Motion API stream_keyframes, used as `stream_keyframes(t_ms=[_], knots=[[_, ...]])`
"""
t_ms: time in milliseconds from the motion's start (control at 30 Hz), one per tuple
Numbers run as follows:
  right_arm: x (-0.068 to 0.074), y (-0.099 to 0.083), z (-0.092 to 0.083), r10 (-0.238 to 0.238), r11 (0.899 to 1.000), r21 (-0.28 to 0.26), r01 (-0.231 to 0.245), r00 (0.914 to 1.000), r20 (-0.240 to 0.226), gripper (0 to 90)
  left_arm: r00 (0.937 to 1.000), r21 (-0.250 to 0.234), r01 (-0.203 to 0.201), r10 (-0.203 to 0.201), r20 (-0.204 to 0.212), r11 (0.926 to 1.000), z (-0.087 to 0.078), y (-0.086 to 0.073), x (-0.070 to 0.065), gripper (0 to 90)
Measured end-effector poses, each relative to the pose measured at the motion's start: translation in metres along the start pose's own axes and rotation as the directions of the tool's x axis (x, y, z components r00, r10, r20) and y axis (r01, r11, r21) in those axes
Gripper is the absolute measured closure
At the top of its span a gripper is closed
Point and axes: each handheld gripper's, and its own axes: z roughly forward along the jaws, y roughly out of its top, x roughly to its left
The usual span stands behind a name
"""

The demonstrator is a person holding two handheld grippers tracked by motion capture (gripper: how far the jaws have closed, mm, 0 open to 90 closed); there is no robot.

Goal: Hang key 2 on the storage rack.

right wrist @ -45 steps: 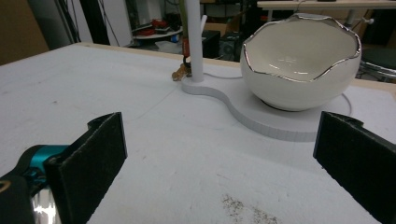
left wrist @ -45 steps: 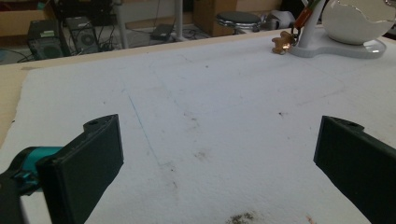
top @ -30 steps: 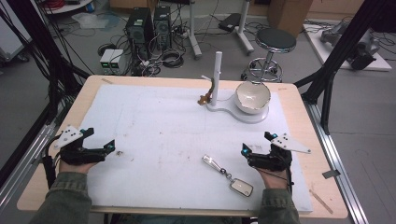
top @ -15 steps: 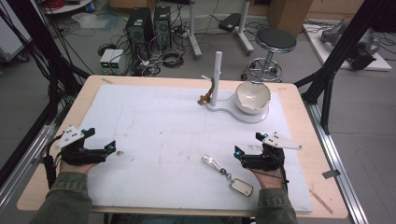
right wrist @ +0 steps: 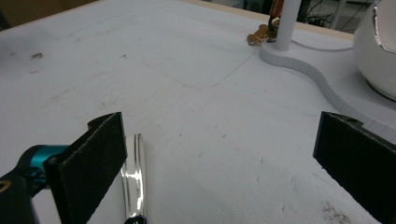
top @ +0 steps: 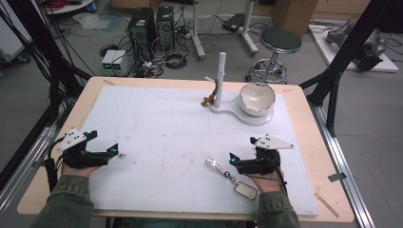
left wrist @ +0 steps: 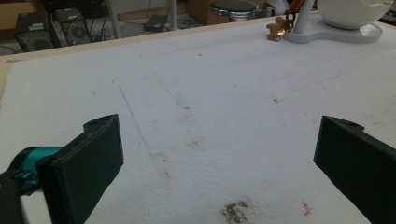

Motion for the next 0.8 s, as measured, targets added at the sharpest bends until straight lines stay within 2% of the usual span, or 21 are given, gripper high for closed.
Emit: stream_keyframes(t_ms=[267,500,800], knots=[[0.011,0.001,0.011,-0.032,0.997,0.075,0.035,0.9989,-0.035,1.5,1.0,0.004,0.002,-0.002,0.006,1.0,0.001,0.0,0.0,1.7],[0.019,0.002,0.019,-0.062,0.991,0.118,0.07,0.9955,-0.072,1.6,0.9997,0.01,0.011,-0.011,0.02,0.9999,0.002,-0.001,-0.001,1.7],[0.023,0.0,0.028,-0.051,0.976,0.203,0.076,0.9909,-0.125,2.1,0.9996,0.014,0.007,-0.007,0.026,0.9999,0.002,-0.001,0.0,1.7]])
